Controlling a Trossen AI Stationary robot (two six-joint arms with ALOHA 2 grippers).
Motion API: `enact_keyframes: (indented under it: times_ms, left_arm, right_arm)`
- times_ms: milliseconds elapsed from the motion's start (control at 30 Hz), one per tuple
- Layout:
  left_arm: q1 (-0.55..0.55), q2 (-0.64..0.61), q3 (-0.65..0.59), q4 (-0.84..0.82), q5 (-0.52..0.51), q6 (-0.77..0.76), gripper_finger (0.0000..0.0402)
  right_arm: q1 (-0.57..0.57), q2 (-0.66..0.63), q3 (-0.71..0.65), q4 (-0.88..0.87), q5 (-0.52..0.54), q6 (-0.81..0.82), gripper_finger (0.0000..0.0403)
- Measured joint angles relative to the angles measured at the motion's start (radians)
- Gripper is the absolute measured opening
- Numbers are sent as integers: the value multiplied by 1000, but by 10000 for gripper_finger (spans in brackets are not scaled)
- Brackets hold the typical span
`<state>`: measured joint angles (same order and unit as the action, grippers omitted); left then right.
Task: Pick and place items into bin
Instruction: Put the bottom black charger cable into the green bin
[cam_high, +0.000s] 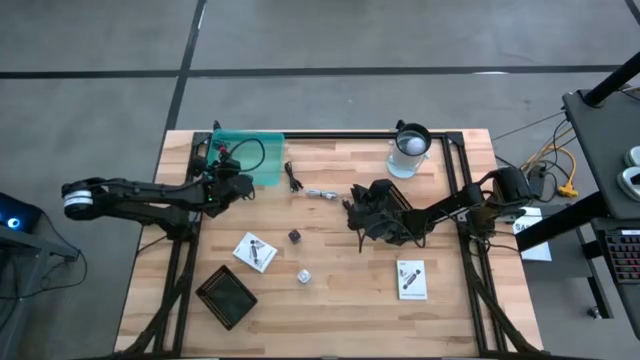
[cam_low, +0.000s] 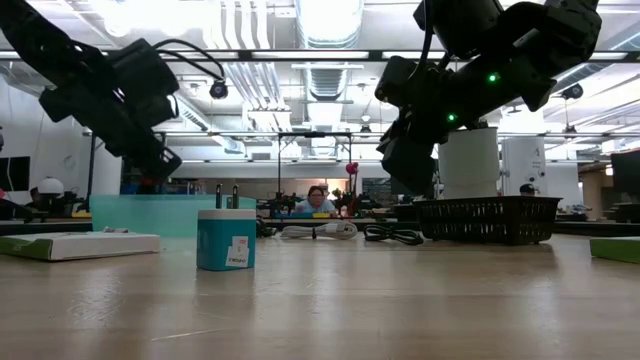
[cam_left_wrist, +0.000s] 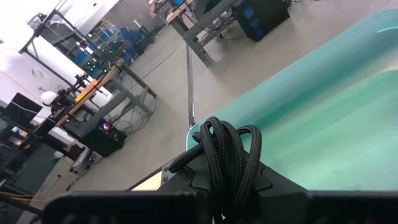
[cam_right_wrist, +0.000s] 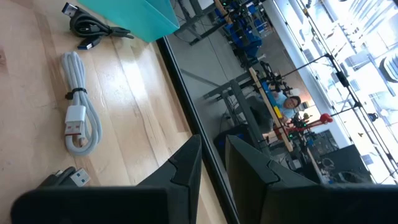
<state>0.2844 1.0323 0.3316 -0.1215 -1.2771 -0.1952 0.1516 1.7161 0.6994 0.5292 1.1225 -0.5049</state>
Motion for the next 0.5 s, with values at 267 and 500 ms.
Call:
enact_keyframes:
  times_ms: [267, 500]
  left_arm:
    - [2, 46, 0, 5, 1, 19, 10]
    - [4, 62, 0, 8, -5, 26, 10]
  right_arm:
    - [0, 0, 0, 0, 0, 0, 61]
    - [-1, 0, 0, 0, 0, -3, 61]
